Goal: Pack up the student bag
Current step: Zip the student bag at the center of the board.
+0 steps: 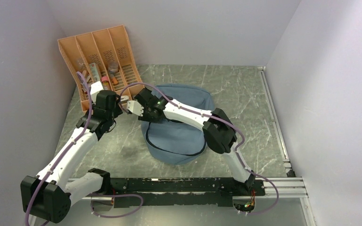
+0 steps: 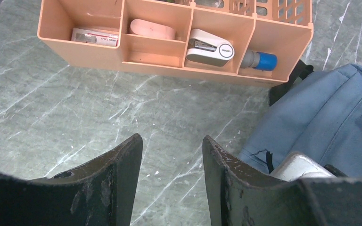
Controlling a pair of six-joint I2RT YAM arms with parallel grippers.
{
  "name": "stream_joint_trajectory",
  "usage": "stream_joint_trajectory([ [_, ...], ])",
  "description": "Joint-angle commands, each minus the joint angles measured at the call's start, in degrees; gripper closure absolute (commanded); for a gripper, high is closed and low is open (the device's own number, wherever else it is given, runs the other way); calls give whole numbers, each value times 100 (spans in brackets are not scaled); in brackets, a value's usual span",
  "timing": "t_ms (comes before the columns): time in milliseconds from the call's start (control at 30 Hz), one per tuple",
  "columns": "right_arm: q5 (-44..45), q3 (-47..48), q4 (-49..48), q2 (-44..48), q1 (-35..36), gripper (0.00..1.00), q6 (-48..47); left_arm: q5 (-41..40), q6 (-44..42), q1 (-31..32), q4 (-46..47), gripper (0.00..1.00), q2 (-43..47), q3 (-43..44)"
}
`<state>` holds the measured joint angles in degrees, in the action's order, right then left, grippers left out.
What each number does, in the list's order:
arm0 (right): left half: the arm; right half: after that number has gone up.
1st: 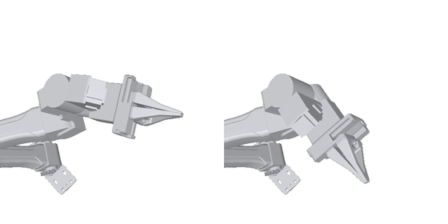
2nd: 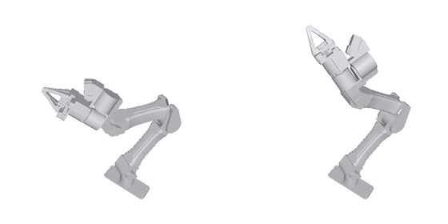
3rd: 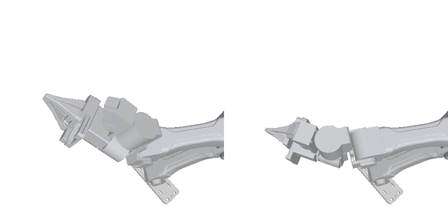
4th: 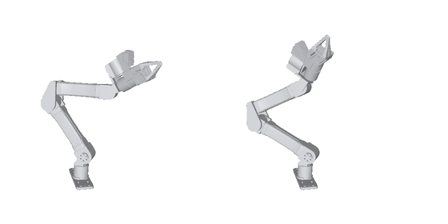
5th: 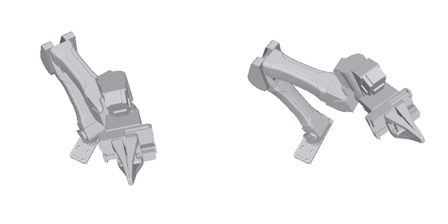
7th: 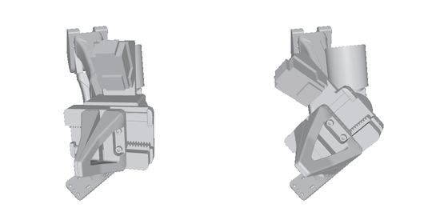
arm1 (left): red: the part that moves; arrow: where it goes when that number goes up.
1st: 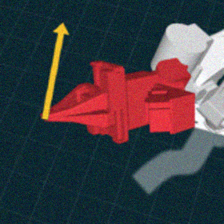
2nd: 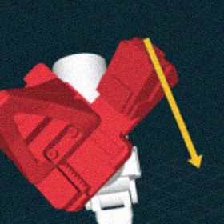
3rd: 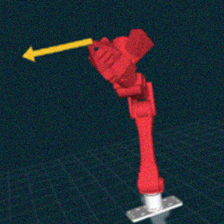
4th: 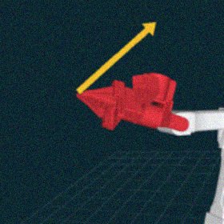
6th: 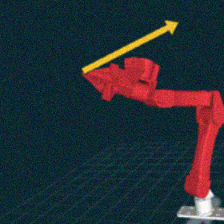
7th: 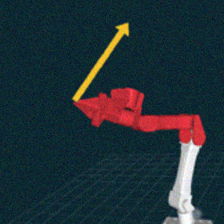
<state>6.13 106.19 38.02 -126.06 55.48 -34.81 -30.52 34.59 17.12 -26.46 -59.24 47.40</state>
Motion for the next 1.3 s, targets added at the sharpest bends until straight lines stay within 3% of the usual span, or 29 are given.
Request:
stream_joint_trajectory([
  [0, 350, 226, 118, -83, 24, 62, -43, -86, 50, 44, -18, 46, 89, 113],
  [233, 447, 277, -45, -8, 24, 85, 62, -77, 49, 44, 0, 46, 72, 112],
  [400, 232, 121, -668, 355, 24, 100, 364, -76, 44, 45, 18, 46, 45, 112],
  [567, 262, -484, -1531, 841, 18, 100, 858, -61, 32, 45, 33, 46, 20, 105],
  [833, 404, -1033, -1809, 1369, -51, 100, 1264, 176, -51, 45, 210, 45, -21, 40],
  [1033, 207, -2482, -3143, 2273, -397, 100, 2687, 1363, -394, 45, 944, 43, -122, -159],
  [1267, -299, -4659, -5892, 3220, -899, 100, 5221, 3377, -774, 45, 2070, 47, -349, -442],
])
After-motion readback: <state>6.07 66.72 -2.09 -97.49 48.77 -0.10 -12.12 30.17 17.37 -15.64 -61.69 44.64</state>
